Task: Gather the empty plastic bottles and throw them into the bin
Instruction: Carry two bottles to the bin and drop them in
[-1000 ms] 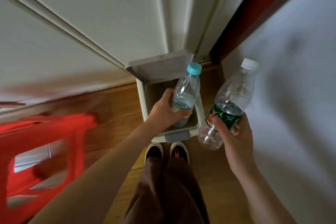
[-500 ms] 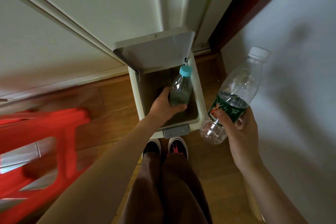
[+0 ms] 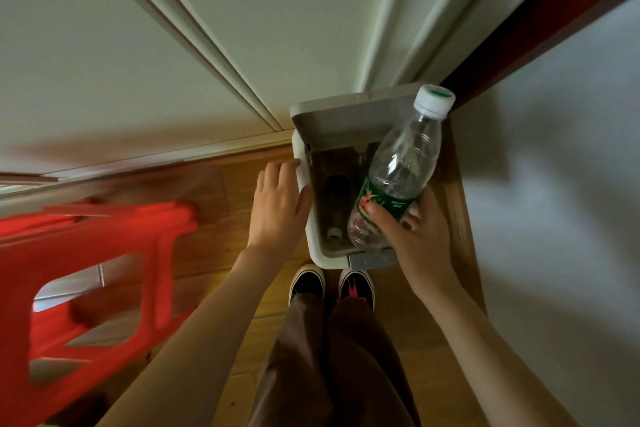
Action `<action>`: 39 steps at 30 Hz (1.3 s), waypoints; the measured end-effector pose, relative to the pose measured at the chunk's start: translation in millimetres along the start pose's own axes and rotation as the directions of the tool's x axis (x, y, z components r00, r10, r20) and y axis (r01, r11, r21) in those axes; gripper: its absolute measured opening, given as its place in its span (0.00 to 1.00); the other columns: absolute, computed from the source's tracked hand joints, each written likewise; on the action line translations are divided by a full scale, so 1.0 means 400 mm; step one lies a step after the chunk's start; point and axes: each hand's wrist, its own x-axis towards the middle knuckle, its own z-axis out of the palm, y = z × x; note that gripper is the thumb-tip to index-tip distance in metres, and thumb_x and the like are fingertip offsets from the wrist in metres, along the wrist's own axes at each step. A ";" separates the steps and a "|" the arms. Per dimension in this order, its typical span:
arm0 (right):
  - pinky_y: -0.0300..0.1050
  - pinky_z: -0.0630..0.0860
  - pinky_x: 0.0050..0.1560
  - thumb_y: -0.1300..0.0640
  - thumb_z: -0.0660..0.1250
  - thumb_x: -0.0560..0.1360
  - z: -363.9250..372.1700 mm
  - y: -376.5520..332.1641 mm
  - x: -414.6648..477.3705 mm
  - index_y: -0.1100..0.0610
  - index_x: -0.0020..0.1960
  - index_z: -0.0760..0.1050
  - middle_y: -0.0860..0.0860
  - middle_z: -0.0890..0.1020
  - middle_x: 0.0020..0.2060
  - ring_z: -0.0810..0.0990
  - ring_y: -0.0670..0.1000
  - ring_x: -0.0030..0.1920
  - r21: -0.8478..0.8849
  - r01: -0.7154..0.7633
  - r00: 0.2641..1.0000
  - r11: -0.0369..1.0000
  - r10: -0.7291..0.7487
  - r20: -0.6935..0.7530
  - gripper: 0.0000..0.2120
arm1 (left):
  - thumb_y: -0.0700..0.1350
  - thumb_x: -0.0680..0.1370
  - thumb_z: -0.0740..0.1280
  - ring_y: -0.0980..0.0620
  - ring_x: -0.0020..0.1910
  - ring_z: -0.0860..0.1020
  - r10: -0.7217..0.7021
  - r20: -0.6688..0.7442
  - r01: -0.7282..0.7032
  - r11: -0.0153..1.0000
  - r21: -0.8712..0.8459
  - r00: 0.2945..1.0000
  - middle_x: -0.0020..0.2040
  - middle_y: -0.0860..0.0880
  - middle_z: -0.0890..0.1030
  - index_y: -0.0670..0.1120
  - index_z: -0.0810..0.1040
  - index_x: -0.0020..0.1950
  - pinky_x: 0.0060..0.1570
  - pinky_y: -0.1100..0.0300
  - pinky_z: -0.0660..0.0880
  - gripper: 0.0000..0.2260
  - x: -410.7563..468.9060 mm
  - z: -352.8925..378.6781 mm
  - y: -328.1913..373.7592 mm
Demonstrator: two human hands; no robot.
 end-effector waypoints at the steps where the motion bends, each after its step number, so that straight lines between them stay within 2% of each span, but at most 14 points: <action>1: 0.48 0.80 0.56 0.43 0.75 0.65 0.016 0.011 0.017 0.41 0.66 0.70 0.42 0.80 0.59 0.80 0.44 0.59 -0.033 0.008 1.000 0.999 -0.008 0.015 0.31 | 0.42 0.79 0.65 0.42 0.59 0.73 -0.034 0.016 0.034 0.999 -0.024 0.999 0.59 0.40 0.75 0.38 0.71 0.67 0.60 0.52 0.71 0.17 0.006 0.007 -0.015; 4: 0.50 0.77 0.62 0.48 0.77 0.67 0.057 0.059 0.061 0.46 0.67 0.71 0.42 0.79 0.60 0.79 0.44 0.61 -0.118 0.028 0.999 0.993 -0.022 0.047 0.30 | 0.48 0.82 0.60 0.47 0.60 0.73 -0.128 0.147 0.149 0.978 -0.145 0.981 0.62 0.44 0.74 0.42 0.66 0.72 0.60 0.56 0.70 0.20 0.015 0.032 -0.050; 7: 0.45 0.72 0.65 0.51 0.76 0.69 0.086 0.099 0.093 0.46 0.65 0.69 0.34 0.76 0.58 0.75 0.41 0.61 -0.239 0.035 0.996 0.970 -0.016 0.085 0.28 | 0.51 0.82 0.57 0.54 0.52 0.77 -0.169 0.260 0.242 0.929 -0.281 0.951 0.57 0.48 0.78 0.45 0.67 0.72 0.49 0.61 0.75 0.20 0.013 0.049 -0.062; 11: 0.41 0.70 0.63 0.50 0.75 0.70 0.107 0.142 0.130 0.52 0.67 0.70 0.46 0.78 0.61 0.73 0.42 0.60 -0.390 0.004 0.994 0.921 0.038 0.098 0.28 | 0.49 0.82 0.59 0.62 0.43 0.76 -0.189 0.287 0.292 0.878 -0.379 0.939 0.46 0.56 0.77 0.45 0.66 0.72 0.37 0.72 0.73 0.20 0.005 0.054 -0.065; 14: 0.42 0.71 0.62 0.50 0.75 0.70 0.113 0.164 0.157 0.53 0.67 0.70 0.48 0.79 0.61 0.76 0.48 0.62 -0.437 -0.026 0.991 0.899 0.082 0.109 0.28 | 0.48 0.82 0.60 0.62 0.41 0.76 -0.202 0.288 0.309 0.862 -0.402 0.936 0.43 0.59 0.75 0.45 0.66 0.72 0.37 0.77 0.71 0.19 0.006 0.056 -0.066; 21: 0.44 0.73 0.57 0.48 0.74 0.71 0.117 0.185 0.187 0.54 0.67 0.70 0.51 0.79 0.60 0.77 0.53 0.62 -0.504 -0.101 0.982 0.858 0.167 0.086 0.28 | 0.49 0.82 0.60 0.60 0.44 0.77 -0.223 0.300 0.337 0.846 -0.414 0.928 0.48 0.53 0.77 0.46 0.65 0.74 0.39 0.71 0.74 0.21 0.005 0.054 -0.063; 23: 0.49 0.75 0.62 0.47 0.73 0.71 0.108 0.177 0.175 0.54 0.69 0.69 0.51 0.78 0.62 0.76 0.53 0.64 -0.519 -0.062 0.994 0.853 0.098 0.042 0.30 | 0.50 0.82 0.59 0.58 0.47 0.78 -0.221 0.320 0.343 0.849 -0.402 0.921 0.53 0.50 0.78 0.47 0.63 0.75 0.43 0.66 0.76 0.22 0.002 0.046 -0.060; 25: 0.50 0.76 0.62 0.46 0.72 0.72 0.088 0.153 0.147 0.54 0.70 0.68 0.51 0.77 0.64 0.76 0.52 0.64 -0.535 -0.017 1.000 0.845 0.015 -0.009 0.31 | 0.51 0.82 0.59 0.57 0.49 0.78 -0.221 0.332 0.340 0.869 -0.359 0.917 0.58 0.49 0.76 0.48 0.60 0.75 0.43 0.67 0.74 0.23 -0.008 0.021 -0.049; 28: 0.43 0.76 0.59 0.47 0.68 0.76 0.050 0.058 0.075 0.54 0.70 0.68 0.49 0.77 0.65 0.76 0.48 0.63 -0.497 0.020 0.999 0.868 -0.042 -0.033 0.25 | 0.51 0.82 0.58 0.50 0.58 0.76 -0.203 0.287 0.265 0.944 -0.195 0.936 0.63 0.48 0.74 0.46 0.65 0.73 0.50 0.60 0.73 0.20 -0.034 -0.072 -0.002; 30: 0.44 0.76 0.60 0.48 0.65 0.78 0.019 -0.042 0.001 0.54 0.69 0.70 0.49 0.77 0.63 0.76 0.46 0.62 -0.480 0.048 0.997 0.876 -0.072 -0.032 0.21 | 0.49 0.82 0.58 0.49 0.59 0.75 -0.163 0.274 0.213 0.963 -0.163 0.948 0.60 0.48 0.76 0.45 0.70 0.69 0.53 0.56 0.73 0.17 -0.062 -0.173 0.060; 33: 0.46 0.76 0.61 0.49 0.62 0.80 -0.037 -0.240 -0.140 0.55 0.68 0.71 0.50 0.78 0.62 0.76 0.46 0.61 -0.499 0.100 0.992 0.861 -0.127 -0.021 0.19 | 0.47 0.82 0.59 0.50 0.56 0.76 -0.128 0.253 0.179 0.965 -0.192 0.959 0.57 0.49 0.77 0.45 0.75 0.64 0.51 0.59 0.71 0.13 -0.115 -0.378 0.192; 36: 0.47 0.76 0.62 0.49 0.61 0.81 -0.101 -0.452 -0.311 0.55 0.67 0.72 0.50 0.79 0.61 0.77 0.48 0.61 -0.494 0.154 0.983 0.856 -0.185 -0.014 0.17 | 0.47 0.82 0.60 0.50 0.55 0.77 -0.086 0.211 0.137 0.961 -0.241 0.974 0.56 0.49 0.78 0.46 0.77 0.62 0.53 0.55 0.74 0.12 -0.197 -0.612 0.335; 38: 0.43 0.75 0.60 0.50 0.60 0.81 -0.141 -0.576 -0.426 0.54 0.65 0.73 0.48 0.79 0.59 0.77 0.48 0.59 -0.474 0.184 0.973 0.861 -0.228 -0.036 0.15 | 0.48 0.81 0.60 0.51 0.54 0.77 -0.088 0.191 0.141 0.949 -0.283 0.978 0.55 0.51 0.78 0.47 0.77 0.61 0.53 0.53 0.75 0.12 -0.263 -0.754 0.422; 39: 0.37 0.74 0.58 0.51 0.60 0.81 -0.159 -0.629 -0.482 0.54 0.64 0.73 0.47 0.79 0.57 0.78 0.47 0.58 -0.458 0.197 0.968 0.867 -0.245 -0.046 0.14 | 0.48 0.81 0.60 0.52 0.54 0.77 -0.089 0.183 0.143 0.942 -0.305 0.979 0.55 0.53 0.77 0.47 0.77 0.61 0.53 0.54 0.75 0.12 -0.299 -0.820 0.462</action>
